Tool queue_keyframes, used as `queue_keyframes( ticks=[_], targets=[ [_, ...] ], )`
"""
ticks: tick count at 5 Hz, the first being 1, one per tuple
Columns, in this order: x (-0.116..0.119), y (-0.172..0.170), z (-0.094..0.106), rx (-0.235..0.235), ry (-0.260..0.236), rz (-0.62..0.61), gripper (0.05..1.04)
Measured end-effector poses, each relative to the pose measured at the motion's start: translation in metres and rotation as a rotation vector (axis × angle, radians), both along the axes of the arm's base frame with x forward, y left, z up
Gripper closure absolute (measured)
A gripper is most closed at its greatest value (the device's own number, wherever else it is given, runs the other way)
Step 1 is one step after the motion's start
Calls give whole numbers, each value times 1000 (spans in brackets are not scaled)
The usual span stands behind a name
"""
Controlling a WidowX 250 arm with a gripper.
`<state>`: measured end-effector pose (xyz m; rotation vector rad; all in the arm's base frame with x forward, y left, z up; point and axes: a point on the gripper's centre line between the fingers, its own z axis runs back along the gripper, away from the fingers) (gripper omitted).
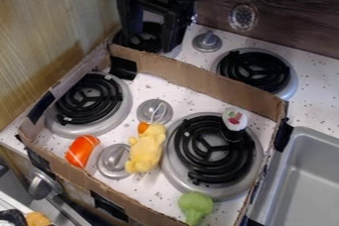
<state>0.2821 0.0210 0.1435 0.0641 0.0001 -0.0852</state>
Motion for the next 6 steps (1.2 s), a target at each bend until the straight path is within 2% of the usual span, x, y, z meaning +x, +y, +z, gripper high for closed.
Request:
queue_keyframes(
  ticks=[1,3,4,5,6],
  targets=[
    [-1,0,-8,-1,28,-2,87],
    [-3,0,-11,1,44,35,87],
    [-17,-7,-19,2,98,229,87],
    [-31,-14,-34,-37,72,326,87],
    [-40,-18,-51,-66,22,341,87]
  ],
)
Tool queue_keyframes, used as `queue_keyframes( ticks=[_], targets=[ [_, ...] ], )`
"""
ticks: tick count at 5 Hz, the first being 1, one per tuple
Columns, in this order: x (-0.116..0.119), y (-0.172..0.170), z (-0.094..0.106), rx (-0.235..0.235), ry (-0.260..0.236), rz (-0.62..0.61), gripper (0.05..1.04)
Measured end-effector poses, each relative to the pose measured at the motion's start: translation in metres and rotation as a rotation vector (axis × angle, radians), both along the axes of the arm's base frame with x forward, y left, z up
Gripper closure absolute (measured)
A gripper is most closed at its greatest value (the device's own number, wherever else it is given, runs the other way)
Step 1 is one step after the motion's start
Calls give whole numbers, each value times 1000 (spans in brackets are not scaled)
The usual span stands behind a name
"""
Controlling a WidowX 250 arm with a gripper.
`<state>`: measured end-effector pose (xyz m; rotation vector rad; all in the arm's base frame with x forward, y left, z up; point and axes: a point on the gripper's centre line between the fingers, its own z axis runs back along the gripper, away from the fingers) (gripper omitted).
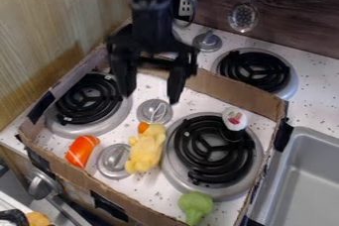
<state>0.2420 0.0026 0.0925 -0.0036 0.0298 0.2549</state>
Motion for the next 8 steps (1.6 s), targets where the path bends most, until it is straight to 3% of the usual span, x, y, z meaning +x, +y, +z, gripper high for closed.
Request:
queue_keyframes(
  ticks=[2,4,5,7,8],
  targets=[
    [-3,-8,-23,0,-66,24,87],
    [-6,-12,-52,44,-76,37,87],
    [-8,-12,-61,74,-80,28,87],
    [-12,-6,-68,241,-81,-40,88],
    [-15,-7,-75,229,-89,-56,94]
  ],
)
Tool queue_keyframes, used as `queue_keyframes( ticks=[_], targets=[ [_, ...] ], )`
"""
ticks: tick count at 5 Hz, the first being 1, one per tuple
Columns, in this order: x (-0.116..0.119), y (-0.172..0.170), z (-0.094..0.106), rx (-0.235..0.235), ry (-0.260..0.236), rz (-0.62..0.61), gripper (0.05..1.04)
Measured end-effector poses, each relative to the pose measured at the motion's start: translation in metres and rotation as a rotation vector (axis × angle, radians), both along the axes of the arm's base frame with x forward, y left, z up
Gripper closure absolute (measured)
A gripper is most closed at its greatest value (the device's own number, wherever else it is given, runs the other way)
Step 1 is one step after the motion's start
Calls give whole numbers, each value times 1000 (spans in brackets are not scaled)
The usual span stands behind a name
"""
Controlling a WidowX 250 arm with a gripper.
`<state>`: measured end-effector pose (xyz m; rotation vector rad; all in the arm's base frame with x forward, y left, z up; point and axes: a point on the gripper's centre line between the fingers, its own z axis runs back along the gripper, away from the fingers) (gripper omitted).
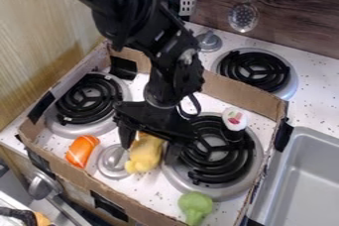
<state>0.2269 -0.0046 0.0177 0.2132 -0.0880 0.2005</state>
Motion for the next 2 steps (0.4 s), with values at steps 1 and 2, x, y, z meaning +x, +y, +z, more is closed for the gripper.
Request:
queue_keyframes(
  ticks=[1,2],
  targets=[
    [1,1,-2,-32,-23,34,133],
    [4,-1,-5,11,-52,41,403]
  ],
)
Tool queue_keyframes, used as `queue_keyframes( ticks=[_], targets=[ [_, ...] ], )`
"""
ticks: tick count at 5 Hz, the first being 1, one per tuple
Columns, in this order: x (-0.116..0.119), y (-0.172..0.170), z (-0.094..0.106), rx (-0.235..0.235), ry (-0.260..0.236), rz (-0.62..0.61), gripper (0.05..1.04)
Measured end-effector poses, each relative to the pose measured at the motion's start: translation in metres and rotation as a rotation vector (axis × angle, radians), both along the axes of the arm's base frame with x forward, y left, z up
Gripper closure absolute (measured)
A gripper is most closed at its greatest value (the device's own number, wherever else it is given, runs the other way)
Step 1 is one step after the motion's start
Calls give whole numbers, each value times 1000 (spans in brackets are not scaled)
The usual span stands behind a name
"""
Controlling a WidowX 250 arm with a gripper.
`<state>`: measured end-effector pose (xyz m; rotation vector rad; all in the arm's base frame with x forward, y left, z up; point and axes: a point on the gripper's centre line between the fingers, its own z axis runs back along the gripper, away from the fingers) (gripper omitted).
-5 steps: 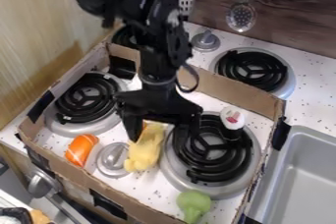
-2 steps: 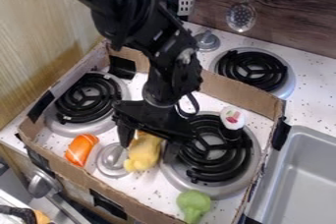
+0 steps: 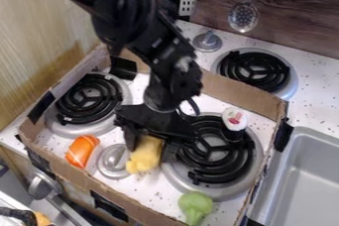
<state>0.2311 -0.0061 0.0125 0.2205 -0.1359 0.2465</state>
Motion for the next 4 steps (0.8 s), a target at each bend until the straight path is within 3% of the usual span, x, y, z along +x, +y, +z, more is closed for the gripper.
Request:
queue_keyframes(
  ticks=[1,2,3,4],
  targets=[
    [1,-1,-2,28,1,-1,676],
    [4,-1,-1,36,3,-24,818],
    [19,10,14,-84,81,-94,897],
    [28,9,46,-206,149,-171,931]
  ],
)
